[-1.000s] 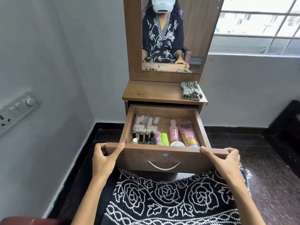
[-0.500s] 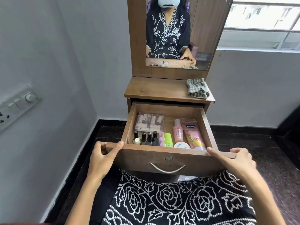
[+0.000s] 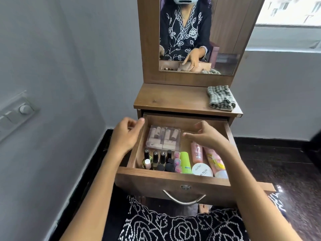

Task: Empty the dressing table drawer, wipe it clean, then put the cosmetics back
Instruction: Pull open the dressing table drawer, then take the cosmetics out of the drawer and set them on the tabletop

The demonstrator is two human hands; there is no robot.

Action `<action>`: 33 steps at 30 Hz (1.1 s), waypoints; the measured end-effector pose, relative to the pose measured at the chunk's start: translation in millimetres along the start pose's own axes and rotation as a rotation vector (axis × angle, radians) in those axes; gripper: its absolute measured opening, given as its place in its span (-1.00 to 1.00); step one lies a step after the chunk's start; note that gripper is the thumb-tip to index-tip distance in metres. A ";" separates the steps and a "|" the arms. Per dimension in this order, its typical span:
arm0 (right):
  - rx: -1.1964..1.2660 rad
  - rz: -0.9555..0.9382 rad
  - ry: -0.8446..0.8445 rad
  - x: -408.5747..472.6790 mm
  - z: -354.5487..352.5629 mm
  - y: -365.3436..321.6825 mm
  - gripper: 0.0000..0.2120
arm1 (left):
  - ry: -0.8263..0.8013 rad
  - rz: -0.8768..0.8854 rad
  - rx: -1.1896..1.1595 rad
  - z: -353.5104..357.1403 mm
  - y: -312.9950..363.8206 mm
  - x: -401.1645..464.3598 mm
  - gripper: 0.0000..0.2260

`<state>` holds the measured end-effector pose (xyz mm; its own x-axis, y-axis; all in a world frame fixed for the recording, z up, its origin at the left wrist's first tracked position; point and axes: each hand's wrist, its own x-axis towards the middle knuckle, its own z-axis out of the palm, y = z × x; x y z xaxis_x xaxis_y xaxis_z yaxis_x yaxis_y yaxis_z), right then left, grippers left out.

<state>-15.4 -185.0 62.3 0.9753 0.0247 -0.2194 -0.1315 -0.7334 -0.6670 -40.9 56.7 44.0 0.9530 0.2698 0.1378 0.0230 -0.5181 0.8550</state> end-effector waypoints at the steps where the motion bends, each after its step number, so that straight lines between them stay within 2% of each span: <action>1: -0.015 0.014 -0.021 12.0 4.5 -2.9 -0.34 | -0.030 0.031 0.019 8.8 5.8 8.4 -0.77; 4: -0.054 0.024 -0.101 42.4 17.7 -8.5 -0.48 | -0.130 0.048 0.119 36.5 13.7 28.7 -0.78; 7: -0.114 0.063 -0.114 55.3 32.0 -12.8 -0.62 | -0.240 -0.023 0.248 59.1 8.7 38.7 -0.64; 9: -0.141 0.073 -0.126 60.1 43.5 -13.0 -0.54 | -0.261 -0.035 0.359 68.8 3.9 40.1 -0.56; 11: -0.166 0.076 -0.147 62.3 53.4 -11.9 -0.30 | -0.224 -0.013 0.435 73.8 2.3 39.5 -0.58; 12: -0.187 0.085 -0.160 62.8 57.2 -11.1 -0.25 | -0.201 0.001 0.460 74.8 2.0 38.9 -0.61; 16: -0.281 0.039 -0.184 64.5 65.5 -8.9 -0.46 | -0.174 -0.026 0.566 76.8 2.8 33.7 -0.71; 21: -0.337 -0.015 -0.157 62.9 72.1 -6.2 -0.40 | -0.247 -0.171 0.660 80.6 5.2 26.7 -0.74; 24: -0.350 -0.012 -0.151 60.5 74.9 -5.4 -0.34 | -0.229 -0.167 0.681 79.5 8.4 23.5 -0.76; 33: -0.284 -0.030 -0.117 58.4 76.2 -3.2 -0.46 | -0.229 -0.135 0.757 86.8 10.2 18.5 -0.69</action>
<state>28.5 -129.5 -2.6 0.9487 0.1155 -0.2944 -0.0319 -0.8913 -0.4522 3.1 -14.0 11.9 0.9637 0.2390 -0.1190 0.2632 -0.9250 0.2741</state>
